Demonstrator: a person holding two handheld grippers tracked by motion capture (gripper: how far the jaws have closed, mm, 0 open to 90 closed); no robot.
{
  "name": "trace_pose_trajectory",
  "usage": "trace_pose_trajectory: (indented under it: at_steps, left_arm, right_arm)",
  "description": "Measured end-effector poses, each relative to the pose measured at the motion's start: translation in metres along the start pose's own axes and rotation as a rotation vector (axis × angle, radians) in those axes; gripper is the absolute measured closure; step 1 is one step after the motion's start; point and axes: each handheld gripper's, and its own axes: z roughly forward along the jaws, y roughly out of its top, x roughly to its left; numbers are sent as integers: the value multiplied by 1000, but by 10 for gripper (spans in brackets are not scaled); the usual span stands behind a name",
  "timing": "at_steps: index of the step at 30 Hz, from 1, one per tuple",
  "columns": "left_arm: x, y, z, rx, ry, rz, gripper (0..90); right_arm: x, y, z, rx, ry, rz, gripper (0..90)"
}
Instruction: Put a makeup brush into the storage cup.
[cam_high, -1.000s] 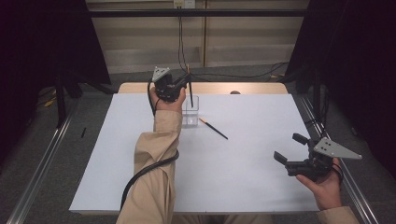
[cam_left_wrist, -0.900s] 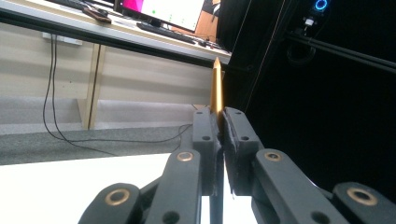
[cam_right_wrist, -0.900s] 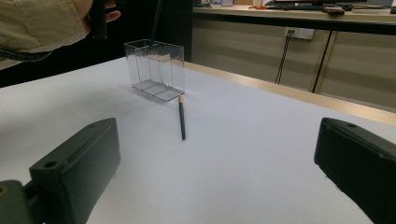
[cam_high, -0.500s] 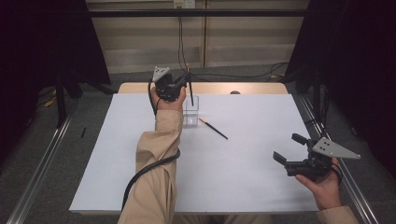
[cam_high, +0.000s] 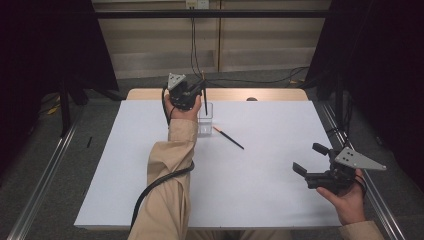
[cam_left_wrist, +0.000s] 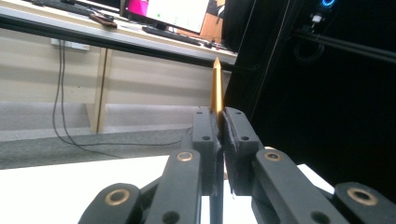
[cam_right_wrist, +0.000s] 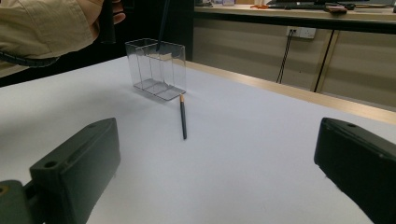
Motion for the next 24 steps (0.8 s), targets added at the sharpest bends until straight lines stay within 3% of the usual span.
trace_pose_trajectory:
  at_steps: [24]
  left_arm:
    - [9,-10,3,6,27,30,842]
  right_arm:
    - [1,-1,2,10,4,-4,0]
